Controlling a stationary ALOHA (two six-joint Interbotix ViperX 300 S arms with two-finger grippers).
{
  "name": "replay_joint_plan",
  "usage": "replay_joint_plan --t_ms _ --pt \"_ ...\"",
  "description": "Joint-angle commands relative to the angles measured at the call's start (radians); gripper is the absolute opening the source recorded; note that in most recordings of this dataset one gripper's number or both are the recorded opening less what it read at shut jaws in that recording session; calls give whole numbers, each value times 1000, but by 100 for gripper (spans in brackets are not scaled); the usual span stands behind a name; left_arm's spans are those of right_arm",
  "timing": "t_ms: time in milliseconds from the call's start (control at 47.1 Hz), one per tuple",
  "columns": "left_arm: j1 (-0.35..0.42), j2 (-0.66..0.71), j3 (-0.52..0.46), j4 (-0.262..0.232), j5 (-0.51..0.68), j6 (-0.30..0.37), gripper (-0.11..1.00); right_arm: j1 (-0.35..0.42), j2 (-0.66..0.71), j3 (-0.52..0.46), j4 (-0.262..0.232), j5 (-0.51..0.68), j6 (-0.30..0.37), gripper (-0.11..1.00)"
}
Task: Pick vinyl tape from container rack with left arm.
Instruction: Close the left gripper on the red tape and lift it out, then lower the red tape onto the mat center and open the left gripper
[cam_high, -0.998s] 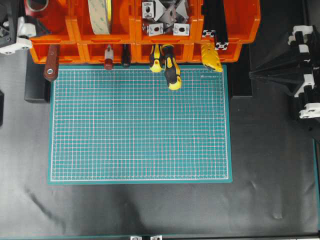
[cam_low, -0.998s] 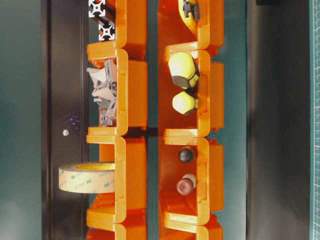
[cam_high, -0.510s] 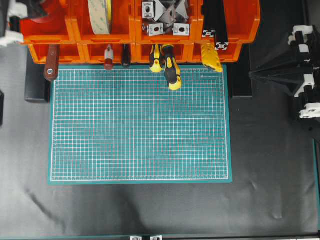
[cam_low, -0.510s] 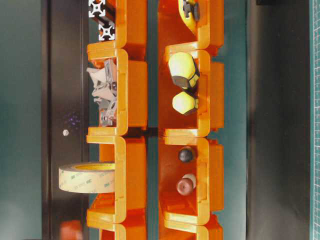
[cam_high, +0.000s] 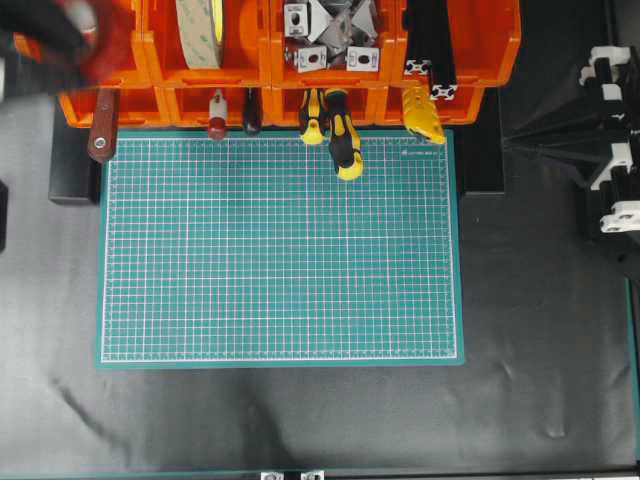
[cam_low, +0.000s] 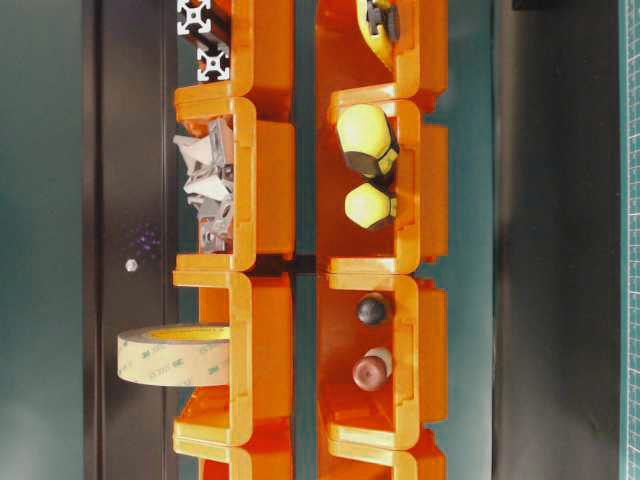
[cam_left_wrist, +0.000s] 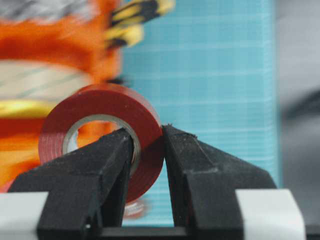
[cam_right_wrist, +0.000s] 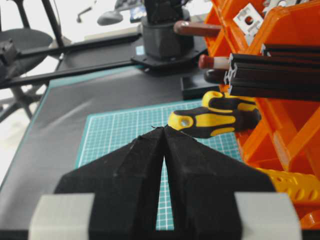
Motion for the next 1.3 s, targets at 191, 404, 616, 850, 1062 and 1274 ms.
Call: replay_joint_plan --t_ms 191,404,616,850,1062,1274 --pt "-170 48 279 2 -426 -133 20 -11 -2 -35 -2 0 0 0" --pt "-175 166 402 2 -664 -146 20 -12 -12 -38 -2 0 6 0" --pt "-169 357 419 2 -715 -138 20 -11 -17 -41 -2 0 6 0" --pt "-163 499 396 2 -732 -143 20 -11 -18 -41 -2 0 6 0" --pt "-160 506 393 0 -732 -138 20 -11 -18 -41 -2 0 6 0" --pt "-156 506 396 2 -732 -140 26 -12 -18 -43 -2 0 6 0"
